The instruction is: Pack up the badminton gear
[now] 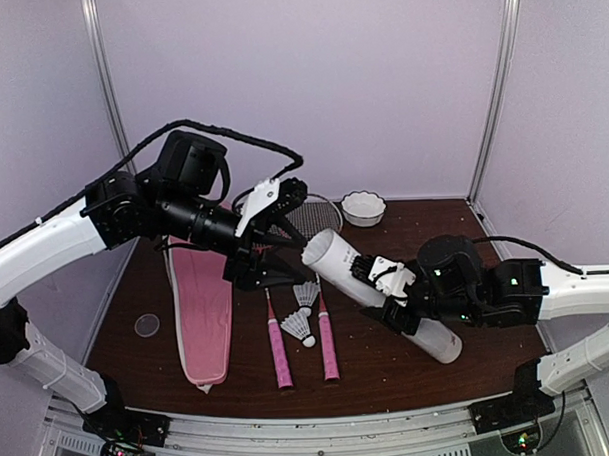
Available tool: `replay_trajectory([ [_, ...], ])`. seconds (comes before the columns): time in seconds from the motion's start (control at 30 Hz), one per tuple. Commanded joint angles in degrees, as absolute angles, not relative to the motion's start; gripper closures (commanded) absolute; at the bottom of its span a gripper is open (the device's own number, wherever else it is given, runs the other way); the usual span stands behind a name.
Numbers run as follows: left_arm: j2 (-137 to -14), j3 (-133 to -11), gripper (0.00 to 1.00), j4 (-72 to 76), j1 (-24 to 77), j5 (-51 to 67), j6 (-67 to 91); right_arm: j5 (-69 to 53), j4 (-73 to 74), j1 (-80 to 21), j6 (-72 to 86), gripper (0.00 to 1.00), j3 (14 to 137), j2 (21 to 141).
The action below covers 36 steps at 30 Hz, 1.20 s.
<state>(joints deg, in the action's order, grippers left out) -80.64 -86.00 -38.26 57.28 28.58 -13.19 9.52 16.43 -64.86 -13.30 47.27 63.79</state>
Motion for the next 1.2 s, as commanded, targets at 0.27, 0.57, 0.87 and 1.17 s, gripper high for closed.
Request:
replay_trajectory([
  [0.27, -87.48, -90.86, 0.30, -41.71, 59.95, 27.90, -17.44, 9.20, 14.62, -64.64, -13.27, 0.66, 48.56, 62.80],
  [0.57, -93.75, -94.18, 0.34, -44.97, 61.61, 27.80, -20.04, 9.98, 13.73, -64.55, -12.58, 0.65, 48.69, 61.57],
  [0.87, -85.65, -94.56, 0.28, -40.26, 60.82, 23.41, -17.91, 10.36, 13.79, -64.49, -12.61, 0.65, 47.49, 62.38],
  [1.17, -73.82, -82.11, 0.25, -31.55, 45.45, 30.61, -9.57, 10.50, 13.72, -64.42, -12.01, 0.65, 46.05, 61.87],
])
